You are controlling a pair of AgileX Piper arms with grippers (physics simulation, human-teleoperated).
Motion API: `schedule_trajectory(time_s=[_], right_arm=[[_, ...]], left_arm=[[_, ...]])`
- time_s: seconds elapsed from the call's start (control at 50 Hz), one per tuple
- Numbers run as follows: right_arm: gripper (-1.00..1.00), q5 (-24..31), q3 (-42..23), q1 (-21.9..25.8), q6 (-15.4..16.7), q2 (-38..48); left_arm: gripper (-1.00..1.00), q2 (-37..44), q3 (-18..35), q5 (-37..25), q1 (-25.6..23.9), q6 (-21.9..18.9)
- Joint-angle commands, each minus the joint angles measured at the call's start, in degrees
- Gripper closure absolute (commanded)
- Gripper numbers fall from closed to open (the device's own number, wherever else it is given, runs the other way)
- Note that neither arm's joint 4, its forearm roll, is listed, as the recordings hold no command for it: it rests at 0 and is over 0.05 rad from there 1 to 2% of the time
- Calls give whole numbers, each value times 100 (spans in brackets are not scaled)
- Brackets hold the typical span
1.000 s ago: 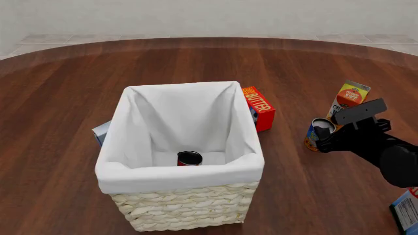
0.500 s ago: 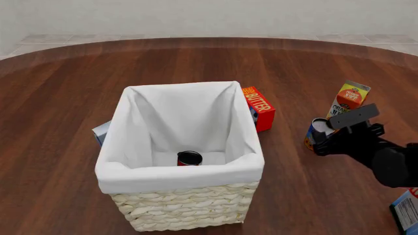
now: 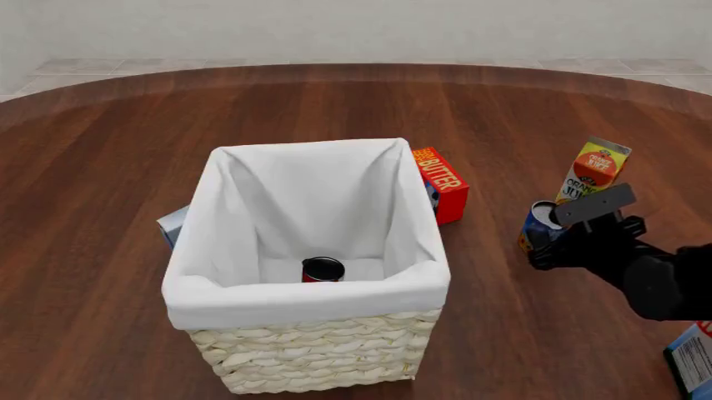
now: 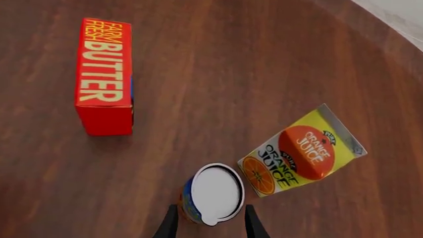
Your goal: Pick up the alphabet soup and the tomato sauce, and put them in the basket.
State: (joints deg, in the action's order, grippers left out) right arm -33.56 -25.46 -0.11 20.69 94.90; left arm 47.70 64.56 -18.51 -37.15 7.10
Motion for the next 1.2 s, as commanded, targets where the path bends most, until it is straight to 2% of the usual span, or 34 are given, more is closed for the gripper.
schedule_trajectory(time_s=[0.02,0.98,1.0,1.2], right_arm=[[-100,-91,-59,-12,14,164],[-100,-194,-325,-88,114,598],[100,-220,-310,-86,121,605],[100,-286,-283,-98,173,624]], left_arm=[[-100,-23,7,-23,-2,-16],[-100,36,-16,52,-13,24],[-100,31,-25,57,-11,30],[-100,21,-84,107,-11,59]])
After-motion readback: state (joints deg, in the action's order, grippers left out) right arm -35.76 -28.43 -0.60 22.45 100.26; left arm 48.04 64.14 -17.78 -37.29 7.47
